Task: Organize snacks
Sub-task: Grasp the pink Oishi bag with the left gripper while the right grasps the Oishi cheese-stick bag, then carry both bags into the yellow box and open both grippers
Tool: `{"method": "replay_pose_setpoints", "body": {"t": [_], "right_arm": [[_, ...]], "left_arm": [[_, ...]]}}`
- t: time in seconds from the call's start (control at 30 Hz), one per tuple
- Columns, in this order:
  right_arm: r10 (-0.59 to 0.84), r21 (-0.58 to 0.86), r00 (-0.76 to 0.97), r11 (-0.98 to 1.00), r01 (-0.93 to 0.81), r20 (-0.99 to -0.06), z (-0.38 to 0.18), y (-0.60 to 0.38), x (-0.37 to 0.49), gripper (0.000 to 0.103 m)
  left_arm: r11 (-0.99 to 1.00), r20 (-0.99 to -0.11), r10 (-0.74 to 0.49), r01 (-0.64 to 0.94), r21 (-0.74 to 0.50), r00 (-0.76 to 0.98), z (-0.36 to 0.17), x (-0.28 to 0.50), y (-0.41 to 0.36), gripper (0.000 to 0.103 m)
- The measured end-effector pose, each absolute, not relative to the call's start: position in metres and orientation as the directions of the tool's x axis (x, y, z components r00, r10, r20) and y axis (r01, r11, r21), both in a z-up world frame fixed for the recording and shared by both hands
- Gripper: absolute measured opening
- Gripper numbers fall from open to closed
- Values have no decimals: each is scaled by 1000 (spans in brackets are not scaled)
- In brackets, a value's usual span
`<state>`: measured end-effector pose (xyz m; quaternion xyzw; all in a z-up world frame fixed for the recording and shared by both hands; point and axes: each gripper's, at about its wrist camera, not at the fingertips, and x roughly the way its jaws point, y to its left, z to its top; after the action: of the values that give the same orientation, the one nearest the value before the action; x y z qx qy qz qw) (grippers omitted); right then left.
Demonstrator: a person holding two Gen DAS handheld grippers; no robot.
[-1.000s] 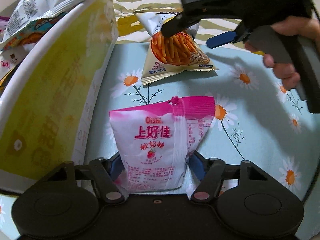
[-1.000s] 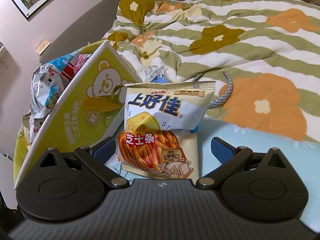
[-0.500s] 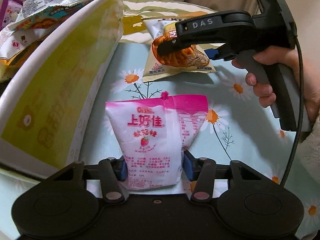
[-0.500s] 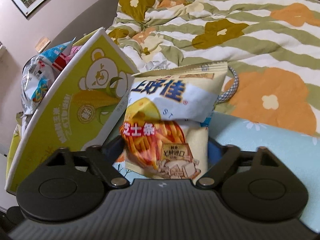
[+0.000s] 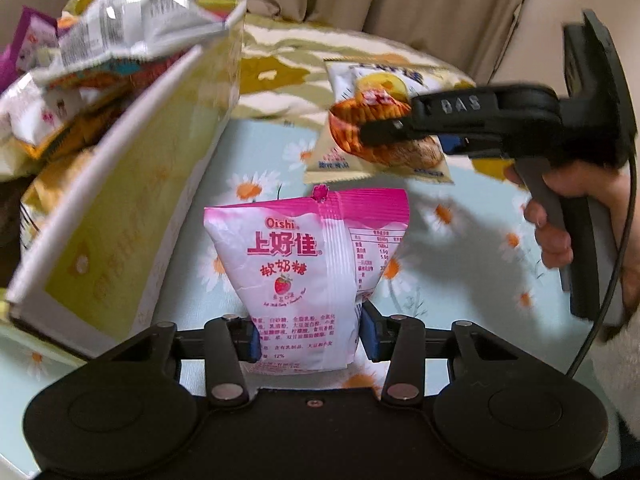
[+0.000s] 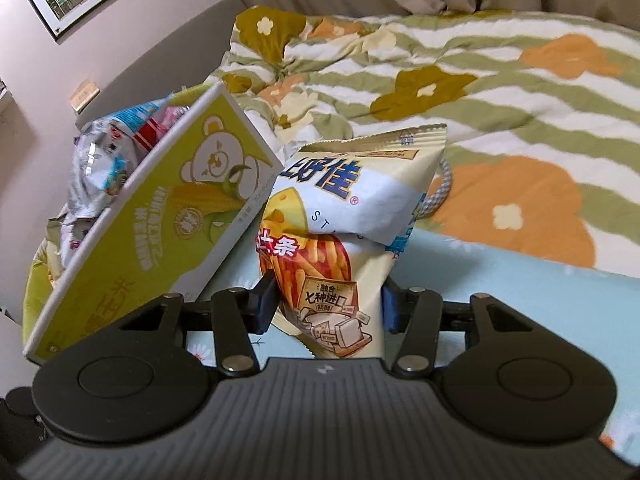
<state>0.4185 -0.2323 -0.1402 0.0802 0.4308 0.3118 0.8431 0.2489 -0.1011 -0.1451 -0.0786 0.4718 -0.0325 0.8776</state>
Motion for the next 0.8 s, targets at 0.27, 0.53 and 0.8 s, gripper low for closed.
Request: {"method": "replay_pose_setpoints", "body": {"t": [0.27,0.53,0.8], "right_arm": [[592,405,491,802,-440,-640,-93,-252,385,65],[626,386,520,775,-501,-581,-38,-239,333,65],[659,380,545,749,-543,-519,-4,-185,289,65]], "left_arm": [[972,-734,-137,-52,-229,666,-86,221,-91,49],[971,-645,-48,-115,-208,763,-28,188,-52,49],[967,-562,-17,-129,-219,827,9,178,24,49]]}}
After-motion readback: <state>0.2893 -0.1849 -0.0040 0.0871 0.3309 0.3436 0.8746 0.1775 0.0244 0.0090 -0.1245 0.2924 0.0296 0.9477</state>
